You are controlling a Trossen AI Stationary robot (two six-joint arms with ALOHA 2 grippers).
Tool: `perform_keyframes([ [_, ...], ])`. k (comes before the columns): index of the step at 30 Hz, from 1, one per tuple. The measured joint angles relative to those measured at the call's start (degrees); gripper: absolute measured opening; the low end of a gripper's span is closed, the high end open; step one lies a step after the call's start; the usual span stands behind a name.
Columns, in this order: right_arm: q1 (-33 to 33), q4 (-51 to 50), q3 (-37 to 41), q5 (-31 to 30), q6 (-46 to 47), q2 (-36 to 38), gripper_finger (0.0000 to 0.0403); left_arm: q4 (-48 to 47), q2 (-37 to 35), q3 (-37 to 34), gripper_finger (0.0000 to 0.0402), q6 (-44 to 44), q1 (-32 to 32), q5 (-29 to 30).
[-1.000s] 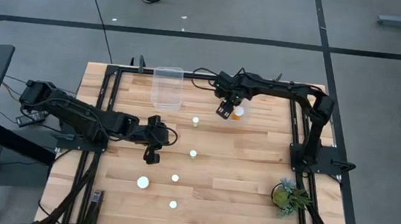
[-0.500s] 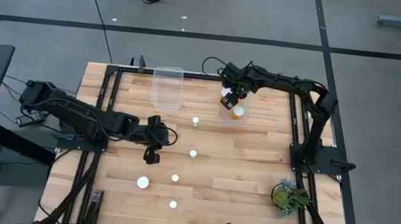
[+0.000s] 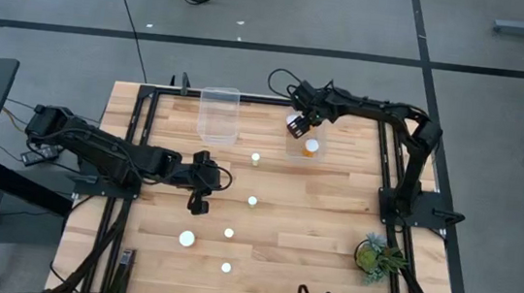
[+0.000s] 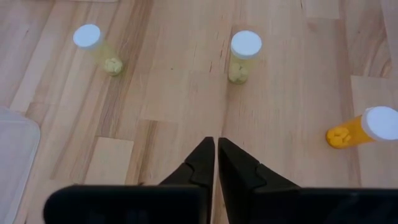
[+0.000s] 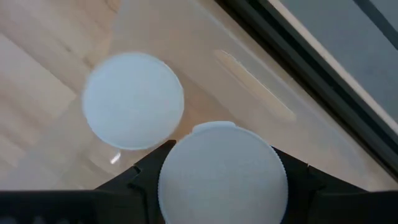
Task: Pick and place medicine bottles into bin by pill shape (circle, oval)
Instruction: Put the large orange pill bottle into the right transparent bin
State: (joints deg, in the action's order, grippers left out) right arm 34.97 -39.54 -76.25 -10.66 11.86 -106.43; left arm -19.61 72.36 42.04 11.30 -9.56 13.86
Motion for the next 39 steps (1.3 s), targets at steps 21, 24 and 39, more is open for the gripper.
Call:
perform_keyframes([
  [21,1.0,1.0,3.0,0.0,-1.3,0.0,0.0245,0.1,0.0,0.0,0.0032,0.0,0.0,0.0],
  [24,1.0,1.0,3.0,0.0,-2.0,0.0,0.0253,0.1,0.0,0.0,0.0036,0.0,0.0,0.0],
  [39,-0.4,0.0,3.0,0.0,-2.4,12.7,0.0257,0.1,0.0,0.0,0.0024,0.0,0.0,0.0],
])
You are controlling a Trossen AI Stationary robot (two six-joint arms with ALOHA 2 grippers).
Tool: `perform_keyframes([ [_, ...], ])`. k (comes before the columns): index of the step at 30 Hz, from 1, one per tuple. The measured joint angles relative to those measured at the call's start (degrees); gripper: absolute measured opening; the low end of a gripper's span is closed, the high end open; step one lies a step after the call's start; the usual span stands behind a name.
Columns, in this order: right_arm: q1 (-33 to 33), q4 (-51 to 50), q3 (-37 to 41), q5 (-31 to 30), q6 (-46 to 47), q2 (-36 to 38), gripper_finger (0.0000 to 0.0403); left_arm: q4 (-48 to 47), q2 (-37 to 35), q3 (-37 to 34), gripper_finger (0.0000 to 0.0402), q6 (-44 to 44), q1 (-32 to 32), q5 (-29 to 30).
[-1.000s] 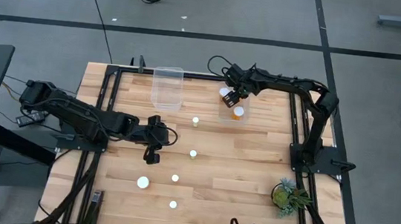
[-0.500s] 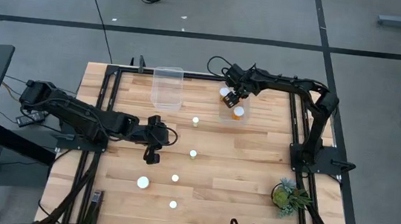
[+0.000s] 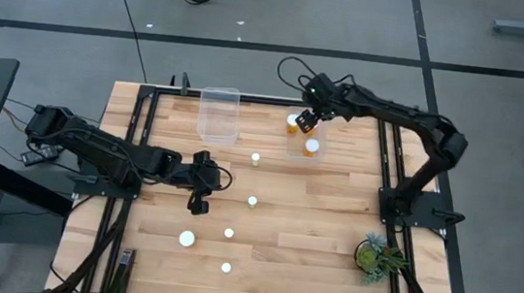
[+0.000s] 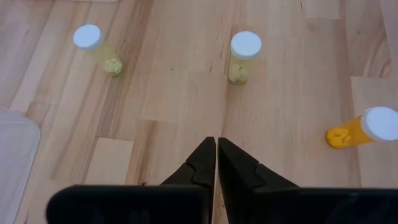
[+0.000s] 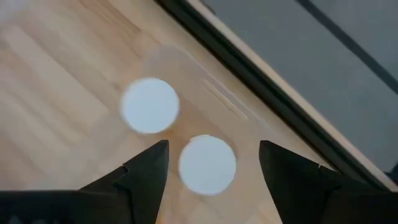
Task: Pick and place medicine bottles into bin by pill shape (circle, oval)
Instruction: Put the large orange pill bottle into the right transparent bin
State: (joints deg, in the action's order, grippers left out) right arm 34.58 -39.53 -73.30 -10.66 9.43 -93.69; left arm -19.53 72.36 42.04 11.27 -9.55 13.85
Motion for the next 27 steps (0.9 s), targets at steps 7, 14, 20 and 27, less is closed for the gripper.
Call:
perform_keyframes([
  [7,-6.2,-1.4,0.0,0.2,-0.4,7.0,0.0257,0.1,0.0,0.0,0.0029,0.0,0.0,0.0],
  [14,-13.8,-9.1,0.0,0.2,0.9,13.3,0.0257,0.1,0.0,0.0,0.0035,0.0,0.0,0.0],
  [20,-21.7,-13.8,0.0,-3.1,5.1,20.2,0.0257,-1.4,0.0,0.0,0.0024,-11.3,0.0,0.0],
  [27,-31.6,-14.3,0.0,-6.6,9.9,24.5,0.0257,-1.1,0.0,0.0,0.0031,-16.1,0.0,0.0],
])
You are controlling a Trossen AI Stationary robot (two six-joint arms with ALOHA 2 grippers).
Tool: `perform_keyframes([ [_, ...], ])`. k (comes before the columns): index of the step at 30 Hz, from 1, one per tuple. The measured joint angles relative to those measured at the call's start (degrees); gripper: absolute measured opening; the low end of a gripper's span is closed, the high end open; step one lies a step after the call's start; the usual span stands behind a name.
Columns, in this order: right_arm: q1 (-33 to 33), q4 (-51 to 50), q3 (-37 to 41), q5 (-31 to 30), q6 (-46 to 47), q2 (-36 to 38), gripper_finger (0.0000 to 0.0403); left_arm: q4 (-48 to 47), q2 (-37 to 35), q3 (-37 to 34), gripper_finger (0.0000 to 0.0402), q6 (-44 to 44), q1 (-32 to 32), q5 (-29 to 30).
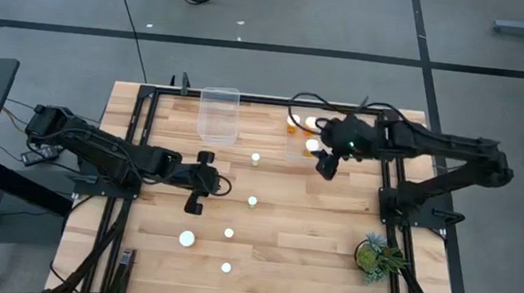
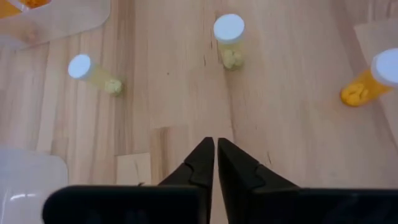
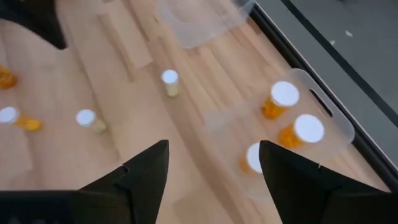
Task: Pick and place medicine bottles into bin by pill shape (circle, oval)
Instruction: Put the large orange pill bottle into the right transparent bin
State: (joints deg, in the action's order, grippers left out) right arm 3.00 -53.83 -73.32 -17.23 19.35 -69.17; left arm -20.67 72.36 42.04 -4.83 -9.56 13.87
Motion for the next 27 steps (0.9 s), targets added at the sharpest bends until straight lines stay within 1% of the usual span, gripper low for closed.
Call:
perform_keyframes([
  [2,-2.4,-0.2,0.0,-1.2,0.8,0.3,0.0257,0.0,0.0,0.0,0.0035,-0.1,0.0,0.0],
  [6,-6.7,-0.2,0.0,-2.6,1.9,0.3,0.0257,1.8,0.0,0.0,0.0037,-7.5,0.7,0.0],
  [9,-9.4,-0.2,0.0,-3.3,2.1,0.3,0.0257,2.5,0.0,0.0,0.0032,-8.1,0.8,0.1],
  [11,-11.0,-0.3,0.0,-4.2,2.2,0.3,0.0257,4.7,0.0,0.0,0.0028,-7.0,0.8,0.0],
  [13,-12.5,-0.8,0.0,-6.0,2.8,0.3,0.0257,8.1,0.5,0.0,0.0025,0.0,0.7,-0.4],
  [16,-14.5,-1.7,0.0,-8.6,3.7,0.3,0.0257,13.1,0.9,0.0,0.0024,17.1,0.4,-0.6],
  [18,-15.7,-2.2,0.0,-9.6,4.1,0.3,0.0257,15.6,0.7,0.0,0.0024,25.7,0.3,-0.6],
  [20,-16.7,-2.8,0.0,-10.4,4.6,0.3,0.0257,15.0,0.8,0.0,0.0026,29.6,0.3,-0.8],
  [23,-18.1,-3.8,0.0,-10.9,5.2,0.3,0.0257,14.8,0.8,0.0,0.0026,31.9,0.3,-1.0],
  [27,-19.7,-3.9,0.0,-12.0,5.2,0.3,0.0257,15.3,0.8,0.0,0.0021,37.5,0.4,-1.1],
])
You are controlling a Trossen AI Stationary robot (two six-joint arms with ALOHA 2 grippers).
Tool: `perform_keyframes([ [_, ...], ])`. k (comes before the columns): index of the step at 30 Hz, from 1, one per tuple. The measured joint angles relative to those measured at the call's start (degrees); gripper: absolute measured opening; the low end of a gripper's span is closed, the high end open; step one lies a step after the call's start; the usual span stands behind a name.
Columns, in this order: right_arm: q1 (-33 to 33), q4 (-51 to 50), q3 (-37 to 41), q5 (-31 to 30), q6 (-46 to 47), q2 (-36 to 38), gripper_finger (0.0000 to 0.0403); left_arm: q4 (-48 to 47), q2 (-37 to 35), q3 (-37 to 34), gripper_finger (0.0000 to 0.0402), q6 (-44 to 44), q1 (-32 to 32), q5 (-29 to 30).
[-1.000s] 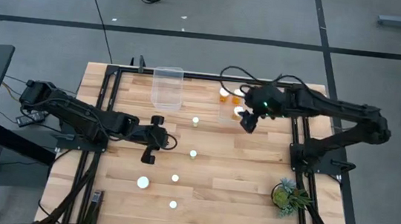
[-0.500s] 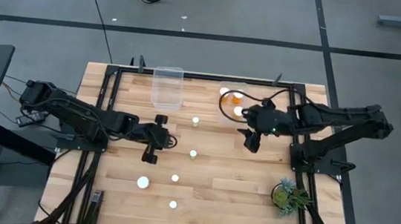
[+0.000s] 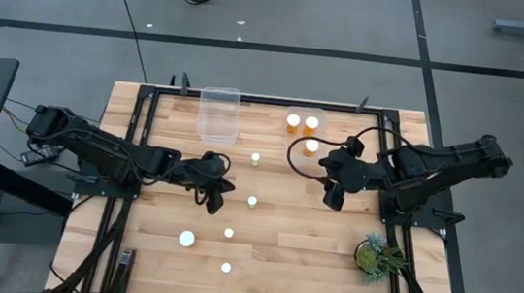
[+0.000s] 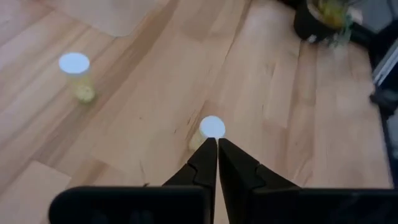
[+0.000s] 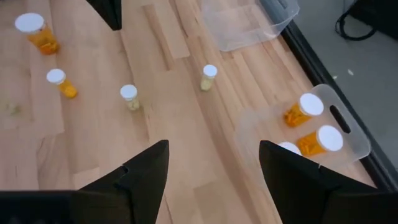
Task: Pick and place medicine bottles into bin by pill shape (circle, oval)
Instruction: Put the large orange pill bottle into the right transparent bin
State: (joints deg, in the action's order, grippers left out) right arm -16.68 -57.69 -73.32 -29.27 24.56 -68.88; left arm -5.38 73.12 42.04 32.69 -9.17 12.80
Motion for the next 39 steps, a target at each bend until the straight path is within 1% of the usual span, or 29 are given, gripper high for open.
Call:
perform_keyframes([
  [3,-1.1,0.0,0.0,-1.8,-0.4,0.0,0.0257,-0.2,0.0,0.0,0.0019,1.0,0.0,-0.1],
  [5,-1.5,0.0,0.0,-2.1,-0.5,0.0,0.0257,-0.9,0.0,0.0,0.0018,2.8,0.0,-1.9],
  [9,-1.6,-0.3,0.0,-2.2,-0.5,0.0,0.0257,-2.3,0.0,0.0,0.0022,7.4,-0.2,-12.0],
  [13,-1.6,-0.9,0.0,-2.2,-0.3,0.0,0.0257,-1.8,0.0,0.0,0.0027,10.8,-2.1,-22.2],
  [16,-1.6,-0.9,0.0,-2.3,0.1,0.0,0.0257,-2.0,0.0,0.0,0.0023,15.0,-4.3,-26.6],
  [20,-1.6,-0.9,0.0,-2.3,0.2,0.0,0.0257,-2.3,0.0,0.0,0.0006,22.9,-9.2,-29.4],
  [23,-1.5,-0.9,0.0,-2.8,0.1,0.0,0.0257,-3.5,0.0,0.0,0.0006,28.4,-13.4,-30.0],
  [25,-1.5,-0.9,0.0,-3.8,0.1,0.0,0.0257,-6.6,0.0,0.0,0.0007,32.5,-16.3,-30.0],
  [31,-1.5,-0.9,0.0,-3.9,0.2,0.0,0.0257,-21.7,0.0,0.0,0.0004,43.2,-24.5,-30.1],
  [34,-1.5,-0.9,0.0,-3.9,0.2,0.0,0.0257,-28.0,0.0,0.0,0.0004,46.5,-27.3,-29.8],
  [36,-1.5,-0.9,0.0,-3.9,0.2,0.0,0.0257,-31.3,0.0,0.0,0.0009,47.8,-28.5,-27.8],
  [39,-1.5,-0.9,0.0,-3.9,0.3,0.0,0.0257,-33.2,0.0,0.0,0.0018,48.1,-29.5,-21.3],
])
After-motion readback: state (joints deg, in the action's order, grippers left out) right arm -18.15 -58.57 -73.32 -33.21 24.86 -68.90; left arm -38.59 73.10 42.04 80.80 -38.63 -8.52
